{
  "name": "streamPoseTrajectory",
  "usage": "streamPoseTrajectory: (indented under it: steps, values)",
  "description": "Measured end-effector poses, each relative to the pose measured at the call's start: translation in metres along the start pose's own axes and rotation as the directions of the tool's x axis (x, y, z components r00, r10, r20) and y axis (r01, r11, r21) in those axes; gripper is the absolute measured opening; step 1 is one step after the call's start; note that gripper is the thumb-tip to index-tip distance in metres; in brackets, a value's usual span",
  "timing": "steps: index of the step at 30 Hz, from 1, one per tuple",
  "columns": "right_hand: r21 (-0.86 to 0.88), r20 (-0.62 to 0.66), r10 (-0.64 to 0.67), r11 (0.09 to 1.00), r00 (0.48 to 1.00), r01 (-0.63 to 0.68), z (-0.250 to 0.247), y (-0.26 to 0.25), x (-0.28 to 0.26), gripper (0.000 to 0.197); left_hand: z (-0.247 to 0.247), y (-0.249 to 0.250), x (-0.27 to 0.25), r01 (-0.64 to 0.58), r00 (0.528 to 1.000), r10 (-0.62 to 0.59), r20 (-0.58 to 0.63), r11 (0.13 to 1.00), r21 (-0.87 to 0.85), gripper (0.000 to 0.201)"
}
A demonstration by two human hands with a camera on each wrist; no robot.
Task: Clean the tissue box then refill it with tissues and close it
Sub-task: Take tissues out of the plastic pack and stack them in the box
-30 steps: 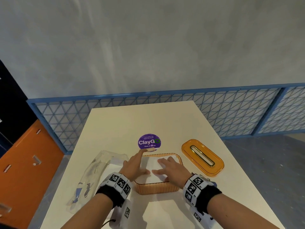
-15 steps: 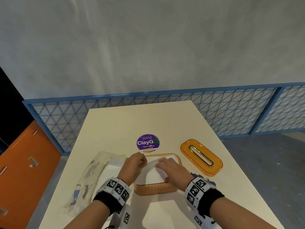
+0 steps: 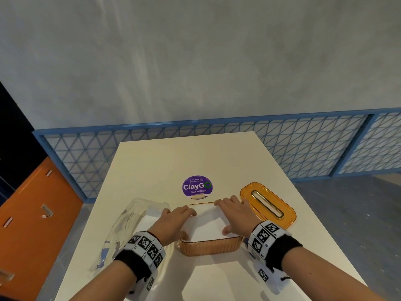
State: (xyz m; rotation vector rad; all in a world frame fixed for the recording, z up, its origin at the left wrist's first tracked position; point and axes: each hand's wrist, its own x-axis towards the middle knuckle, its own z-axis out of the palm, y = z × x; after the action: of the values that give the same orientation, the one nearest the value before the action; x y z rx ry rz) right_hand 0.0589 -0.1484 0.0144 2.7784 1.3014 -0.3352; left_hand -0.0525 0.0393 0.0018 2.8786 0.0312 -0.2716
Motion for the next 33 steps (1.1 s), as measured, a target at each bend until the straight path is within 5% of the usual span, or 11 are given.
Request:
streamPoseTrajectory:
  steps: [7,11,20,24,33]
  values:
    - [0.019,0.026,0.022,1.000,0.999,-0.022,0.008,-0.004,0.001,0.072,0.011,0.010,0.012,0.012,0.995,-0.038,0.093,0.962,0.272,0.062]
    - [0.049,0.016,0.028,0.998,0.999,-0.029,0.006,-0.003,-0.001,0.067,0.007,0.008,0.013,0.017,0.995,-0.037,0.095,0.977,0.213,0.060]
    - [0.091,-0.018,0.026,0.996,1.000,-0.025,-0.002,-0.004,-0.008,0.052,0.013,0.006,0.004,0.023,0.983,-0.021,-0.181,1.000,0.009,0.044]
    - [0.106,-0.002,0.034,0.994,0.999,-0.034,-0.002,-0.004,-0.010,0.053,0.024,0.005,-0.001,-0.077,0.950,0.059,-0.308,0.996,-0.046,0.040]
    - [0.134,0.024,0.046,0.990,0.999,-0.049,-0.002,-0.004,-0.010,0.054,0.024,0.007,-0.004,-0.126,0.884,0.162,-0.439,0.986,0.110,0.031]
